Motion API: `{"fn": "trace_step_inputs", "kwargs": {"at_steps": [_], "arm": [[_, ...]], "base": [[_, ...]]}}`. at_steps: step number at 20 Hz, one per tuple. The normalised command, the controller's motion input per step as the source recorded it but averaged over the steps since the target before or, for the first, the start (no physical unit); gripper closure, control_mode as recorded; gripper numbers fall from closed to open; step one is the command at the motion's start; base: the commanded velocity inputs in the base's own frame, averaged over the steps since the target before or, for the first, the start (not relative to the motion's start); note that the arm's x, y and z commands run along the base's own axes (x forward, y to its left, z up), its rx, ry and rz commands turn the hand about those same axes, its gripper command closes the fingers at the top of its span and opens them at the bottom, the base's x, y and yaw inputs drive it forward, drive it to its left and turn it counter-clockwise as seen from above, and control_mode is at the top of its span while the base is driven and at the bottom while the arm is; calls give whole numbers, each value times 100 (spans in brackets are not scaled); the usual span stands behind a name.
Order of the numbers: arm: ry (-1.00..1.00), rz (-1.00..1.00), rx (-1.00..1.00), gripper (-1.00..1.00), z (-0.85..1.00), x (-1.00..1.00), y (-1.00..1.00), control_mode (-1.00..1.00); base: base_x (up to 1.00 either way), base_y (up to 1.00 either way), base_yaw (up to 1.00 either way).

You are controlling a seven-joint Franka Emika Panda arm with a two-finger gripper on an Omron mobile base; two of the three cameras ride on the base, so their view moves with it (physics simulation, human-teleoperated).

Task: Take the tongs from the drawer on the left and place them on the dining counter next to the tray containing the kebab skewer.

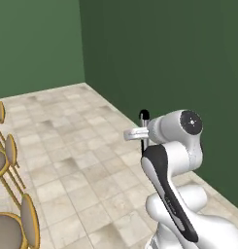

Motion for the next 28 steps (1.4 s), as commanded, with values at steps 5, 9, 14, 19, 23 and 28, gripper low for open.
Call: {"fn": "trace_step_inputs", "kwargs": {"at_steps": [5,9,14,19,23,28], "arm": [[0,0,0,100,0,0,0,100],[0,0,0,100,0,0,0,100],[0,0,0,100,0,0,0,100],[0,0,0,100,0,0,0,100],[0,0,0,100,0,0,0,100],[0,0,0,100,0,0,0,100]], "base": [[100,1,18],[100,11,21],[100,11,25],[100,-1,36],[100,-11,42],[100,-43,42]]}}
